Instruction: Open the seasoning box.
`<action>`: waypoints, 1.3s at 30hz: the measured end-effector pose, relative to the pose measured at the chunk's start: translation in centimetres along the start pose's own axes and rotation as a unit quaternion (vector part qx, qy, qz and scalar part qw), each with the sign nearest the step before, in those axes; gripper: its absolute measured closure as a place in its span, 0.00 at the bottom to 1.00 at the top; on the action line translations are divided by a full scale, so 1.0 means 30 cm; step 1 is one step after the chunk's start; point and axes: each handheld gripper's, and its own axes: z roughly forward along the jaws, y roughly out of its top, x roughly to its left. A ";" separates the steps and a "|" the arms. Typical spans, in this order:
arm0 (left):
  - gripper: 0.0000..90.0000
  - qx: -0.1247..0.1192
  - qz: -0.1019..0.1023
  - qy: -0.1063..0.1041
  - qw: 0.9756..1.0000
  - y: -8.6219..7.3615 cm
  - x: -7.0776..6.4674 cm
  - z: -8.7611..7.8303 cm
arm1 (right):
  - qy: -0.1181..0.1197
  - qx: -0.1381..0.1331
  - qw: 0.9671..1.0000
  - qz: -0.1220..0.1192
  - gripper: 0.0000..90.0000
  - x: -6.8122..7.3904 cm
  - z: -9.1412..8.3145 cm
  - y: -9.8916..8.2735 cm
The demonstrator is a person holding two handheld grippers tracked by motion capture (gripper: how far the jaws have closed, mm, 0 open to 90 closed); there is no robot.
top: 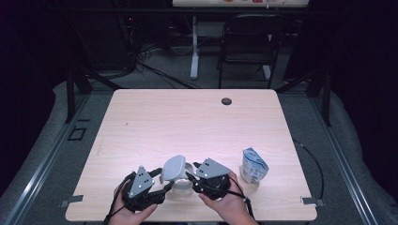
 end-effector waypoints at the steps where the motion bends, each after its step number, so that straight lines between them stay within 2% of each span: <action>1: 0.47 0.000 0.000 0.001 1.000 0.000 0.000 -0.001 | 0.000 0.001 1.000 0.000 0.67 0.000 0.000 -0.001; 17: 0.47 -0.011 -0.011 0.006 1.000 -0.001 0.017 -0.022 | 0.009 0.014 1.000 0.009 0.64 0.022 0.055 -0.040; 31: 0.47 -0.015 -0.016 0.012 1.000 -0.006 0.033 -0.041 | 0.006 0.012 1.000 0.015 0.64 0.015 0.055 -0.046; 39: 0.49 -0.021 -0.028 0.020 0.999 -0.020 0.052 -0.060 | 0.007 0.011 1.000 0.015 0.64 0.014 0.055 -0.048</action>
